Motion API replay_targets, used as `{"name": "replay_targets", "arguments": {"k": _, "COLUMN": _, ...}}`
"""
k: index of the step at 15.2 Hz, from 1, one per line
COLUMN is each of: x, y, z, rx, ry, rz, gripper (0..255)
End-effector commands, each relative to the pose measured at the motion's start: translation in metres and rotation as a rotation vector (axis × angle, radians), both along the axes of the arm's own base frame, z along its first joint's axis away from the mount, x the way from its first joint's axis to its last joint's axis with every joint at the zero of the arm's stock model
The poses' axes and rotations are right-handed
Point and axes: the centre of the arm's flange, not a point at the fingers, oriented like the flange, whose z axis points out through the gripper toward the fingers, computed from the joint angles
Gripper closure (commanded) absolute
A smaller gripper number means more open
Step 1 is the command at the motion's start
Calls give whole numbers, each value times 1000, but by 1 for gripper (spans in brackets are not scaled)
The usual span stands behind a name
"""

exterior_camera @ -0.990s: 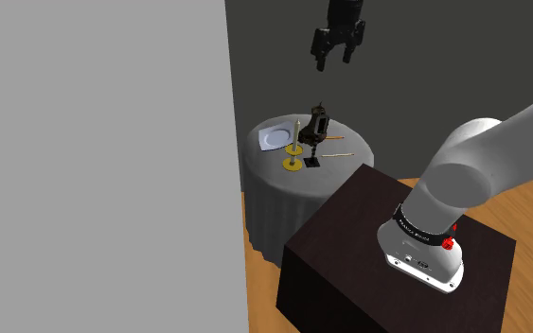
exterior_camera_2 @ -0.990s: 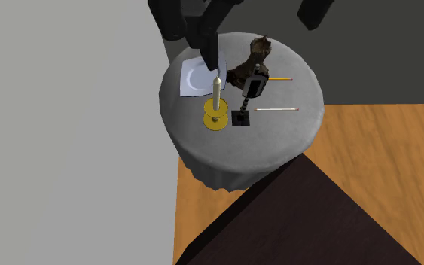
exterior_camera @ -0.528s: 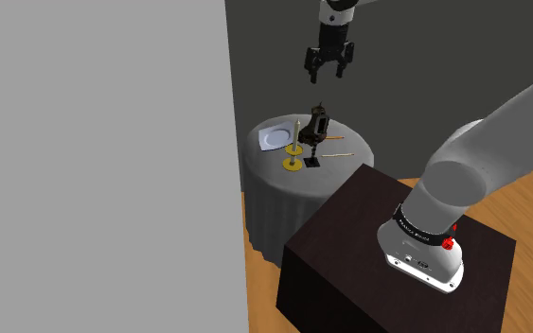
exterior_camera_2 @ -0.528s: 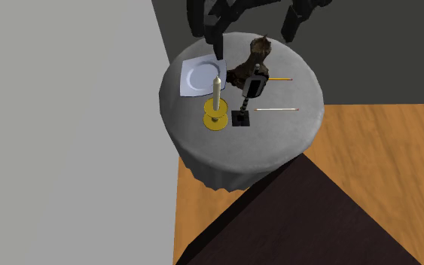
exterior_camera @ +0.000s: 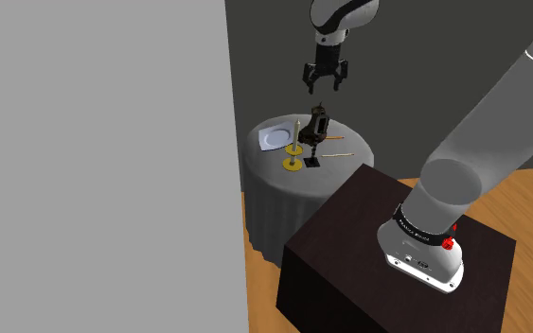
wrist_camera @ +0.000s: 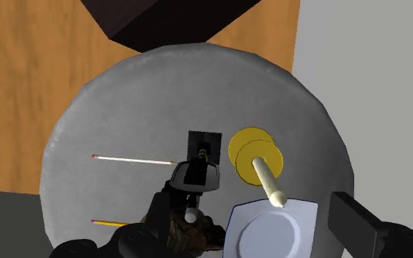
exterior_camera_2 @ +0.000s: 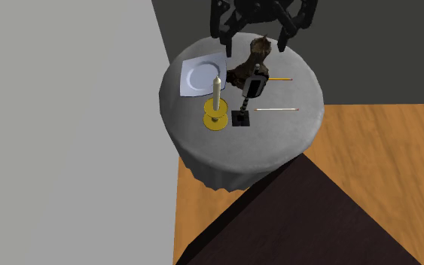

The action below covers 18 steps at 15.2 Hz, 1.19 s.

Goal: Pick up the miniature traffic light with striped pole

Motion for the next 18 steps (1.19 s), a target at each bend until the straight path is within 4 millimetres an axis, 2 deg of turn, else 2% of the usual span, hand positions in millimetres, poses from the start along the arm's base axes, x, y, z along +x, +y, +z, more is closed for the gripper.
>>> {"name": "replay_targets", "arguments": {"k": 1, "x": 9, "y": -21, "z": -23, "rx": 6, "ry": 11, "rz": -48, "gripper": 0}}
{"name": "replay_targets", "arguments": {"k": 10, "x": 32, "y": -103, "z": -113, "rx": 38, "ry": 60, "rz": -253, "gripper": 0}}
{"name": "replay_targets", "arguments": {"k": 18, "x": 32, "y": -103, "z": -153, "rx": 38, "ry": 60, "rz": -253, "gripper": 0}}
